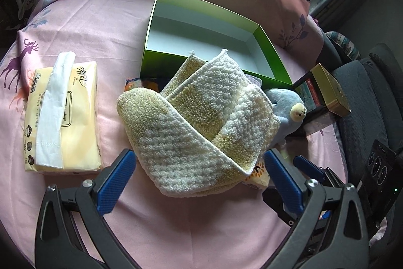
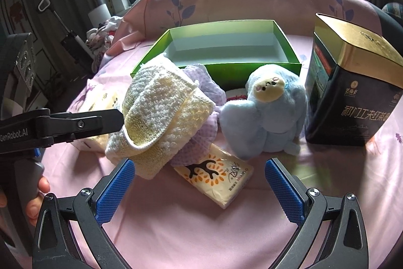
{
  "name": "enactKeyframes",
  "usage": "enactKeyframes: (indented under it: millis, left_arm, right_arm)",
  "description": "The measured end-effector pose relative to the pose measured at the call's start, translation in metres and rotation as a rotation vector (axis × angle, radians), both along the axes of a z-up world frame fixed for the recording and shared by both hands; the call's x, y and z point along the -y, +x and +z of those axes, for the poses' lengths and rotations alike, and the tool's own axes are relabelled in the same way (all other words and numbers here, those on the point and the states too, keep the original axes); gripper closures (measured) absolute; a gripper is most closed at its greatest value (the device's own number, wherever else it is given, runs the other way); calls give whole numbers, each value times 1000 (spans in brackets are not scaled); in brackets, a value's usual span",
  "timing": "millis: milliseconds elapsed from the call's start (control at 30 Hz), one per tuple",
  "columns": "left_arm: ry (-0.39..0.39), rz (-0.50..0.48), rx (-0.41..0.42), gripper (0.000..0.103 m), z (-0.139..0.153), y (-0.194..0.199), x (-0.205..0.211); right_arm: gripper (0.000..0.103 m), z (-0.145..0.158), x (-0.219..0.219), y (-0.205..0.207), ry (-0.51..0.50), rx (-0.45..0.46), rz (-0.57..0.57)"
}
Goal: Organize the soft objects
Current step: 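Grasp the cream knitted towel with the right gripper and lift it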
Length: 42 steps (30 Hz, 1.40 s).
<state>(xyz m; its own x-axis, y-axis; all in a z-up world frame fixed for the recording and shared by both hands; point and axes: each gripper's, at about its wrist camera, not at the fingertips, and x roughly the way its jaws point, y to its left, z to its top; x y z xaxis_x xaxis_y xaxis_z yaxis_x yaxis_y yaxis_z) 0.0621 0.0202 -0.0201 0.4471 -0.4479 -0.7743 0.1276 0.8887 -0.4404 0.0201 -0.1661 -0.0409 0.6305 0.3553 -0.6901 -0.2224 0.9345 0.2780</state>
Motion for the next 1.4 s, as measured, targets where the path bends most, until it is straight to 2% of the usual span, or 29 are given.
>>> enactKeyframes:
  millis: [100, 300, 367, 467, 500, 633, 700, 733, 800, 833, 900, 967, 1067, 1400]
  left_arm:
    - [-52, 9, -35, 2, -5, 5, -5]
    - [-78, 13, -48, 4, -7, 8, -12]
    - [-101, 14, -66, 10, -11, 12, -14]
    - [-86, 28, -83, 20, -15, 17, -15]
    - [-89, 29, -84, 25, -16, 17, -16]
    - [-101, 31, -84, 28, -18, 16, -19]
    - [-102, 27, -90, 41, -20, 15, -20]
    - [-106, 28, -93, 43, -20, 15, -22]
    - [-117, 27, -93, 51, -21, 14, -23]
    - [-120, 29, -94, 53, -21, 13, -24]
    - [-120, 27, -90, 70, -21, 10, -26]
    - [-118, 22, -80, 79, -20, 6, -28]
    - [-148, 23, -70, 92, -16, -2, -33]
    - [-193, -5, 32, 96, 26, -34, -36]
  right_arm:
    - [0, -4, 2, 6, 96, -19, 14]
    - [0, -7, -2, 11, 141, -12, 33]
    - [0, -10, -3, 14, 157, -22, 29]
    - [0, -15, -3, 18, 192, -45, 22]
    - [3, -17, -3, 20, 210, -55, 23]
    - [15, -21, -4, 25, 264, -78, 34]
    - [30, -23, -6, 29, 275, -92, 43]
    - [35, -24, -7, 29, 282, -97, 50]
    - [54, -25, -9, 29, 297, -97, 67]
    - [59, -24, -10, 28, 298, -94, 71]
    - [74, -20, -11, 25, 287, -80, 75]
    - [86, -15, -14, 21, 277, -58, 80]
    - [89, -5, -18, 12, 247, -37, 96]
    - [91, 44, -24, -24, 226, 91, 161]
